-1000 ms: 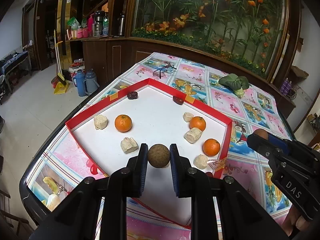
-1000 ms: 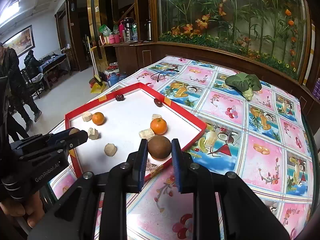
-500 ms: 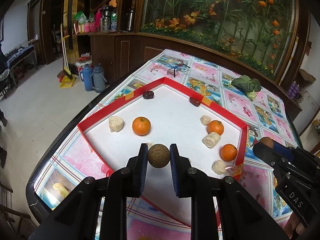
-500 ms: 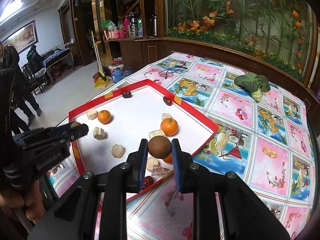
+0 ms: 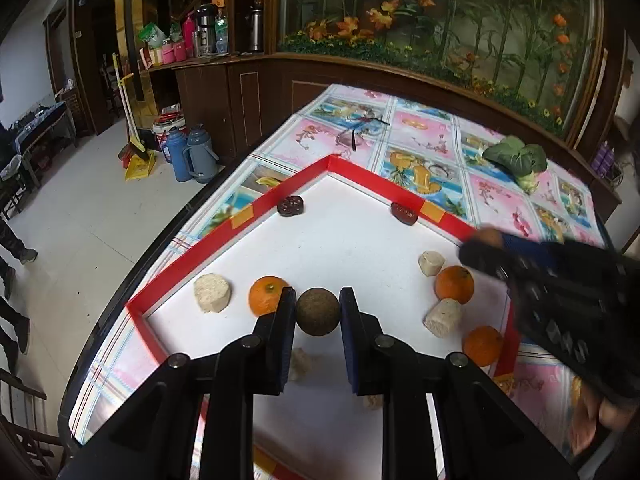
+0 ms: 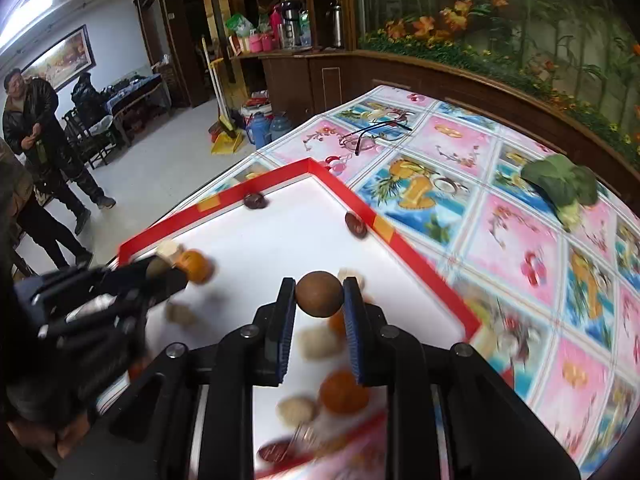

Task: Organize fruits
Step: 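Hold both brown fruits over the tray and open both grippers to drop them, then withdraw both open grippers from the tray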

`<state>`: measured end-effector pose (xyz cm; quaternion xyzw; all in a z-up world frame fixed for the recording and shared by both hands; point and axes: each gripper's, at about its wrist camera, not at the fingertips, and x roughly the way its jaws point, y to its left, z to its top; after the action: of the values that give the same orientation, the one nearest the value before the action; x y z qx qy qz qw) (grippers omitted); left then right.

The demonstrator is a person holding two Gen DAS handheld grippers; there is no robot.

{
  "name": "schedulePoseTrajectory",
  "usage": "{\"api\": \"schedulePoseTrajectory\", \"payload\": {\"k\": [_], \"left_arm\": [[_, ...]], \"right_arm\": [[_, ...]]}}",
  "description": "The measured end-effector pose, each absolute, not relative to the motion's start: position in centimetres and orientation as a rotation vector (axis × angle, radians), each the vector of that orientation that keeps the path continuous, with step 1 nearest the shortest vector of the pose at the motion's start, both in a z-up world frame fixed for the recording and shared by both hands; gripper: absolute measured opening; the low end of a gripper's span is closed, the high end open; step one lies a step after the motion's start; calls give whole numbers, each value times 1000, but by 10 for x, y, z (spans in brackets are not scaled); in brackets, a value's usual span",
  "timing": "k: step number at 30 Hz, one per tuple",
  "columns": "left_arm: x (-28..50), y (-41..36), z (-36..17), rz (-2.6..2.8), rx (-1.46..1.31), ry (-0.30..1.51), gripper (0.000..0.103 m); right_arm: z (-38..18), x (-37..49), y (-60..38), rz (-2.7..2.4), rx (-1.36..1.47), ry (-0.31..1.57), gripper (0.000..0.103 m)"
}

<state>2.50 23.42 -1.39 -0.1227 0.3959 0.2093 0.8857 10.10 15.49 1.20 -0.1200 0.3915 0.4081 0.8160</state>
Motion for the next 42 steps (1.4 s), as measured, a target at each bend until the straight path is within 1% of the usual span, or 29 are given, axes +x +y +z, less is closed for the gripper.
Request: {"api": "schedulePoseTrajectory", "payload": {"k": [4, 13, 15, 16, 17, 18, 20, 22, 23, 24, 25, 27, 28, 30, 32, 35, 37, 42], "left_arm": [[31, 232, -20, 431, -253, 847, 20], [34, 241, -25, 443, -271, 866, 21], [32, 246, -25, 453, -303, 870, 35], [31, 248, -25, 464, -316, 866, 56], [30, 250, -24, 481, -323, 858, 74], [28, 251, -23, 495, -325, 850, 78], [24, 250, -19, 506, -324, 838, 79], [18, 248, -14, 517, -327, 831, 79], [13, 246, -10, 527, -324, 822, 82], [8, 244, -8, 532, -320, 810, 82], [2, 240, -5, 535, -312, 793, 82], [-10, 228, -2, 536, -294, 765, 87], [-13, 223, -2, 534, -290, 761, 88], [-22, 213, -3, 540, -291, 752, 91], [-27, 200, -6, 535, -293, 769, 102], [-30, 182, -9, 508, -280, 797, 102], [-33, 171, -6, 500, -253, 780, 103], [-34, 160, 0, 465, -244, 776, 103]], "right_arm": [[2, 124, 176, 921, -282, 881, 26], [-13, 133, 199, 943, -344, 900, 26], [-14, 134, 198, 931, -357, 902, 41], [-13, 135, 197, 927, -354, 900, 57], [-12, 136, 194, 921, -343, 897, 71], [-11, 136, 192, 914, -335, 892, 74], [-7, 135, 185, 899, -330, 882, 80], [0, 132, 173, 885, -329, 867, 81], [3, 131, 168, 878, -328, 859, 82], [7, 128, 158, 862, -327, 846, 83], [12, 123, 148, 845, -324, 830, 87], [22, 110, 120, 822, -309, 783, 97], [27, 98, 100, 813, -303, 755, 103], [32, 83, 73, 809, -294, 735, 103], [34, 66, 46, 797, -292, 730, 103], [40, 42, 8, 795, -253, 724, 103], [43, 30, -4, 803, -242, 713, 103], [48, 8, -8, 832, -255, 673, 103]]}}
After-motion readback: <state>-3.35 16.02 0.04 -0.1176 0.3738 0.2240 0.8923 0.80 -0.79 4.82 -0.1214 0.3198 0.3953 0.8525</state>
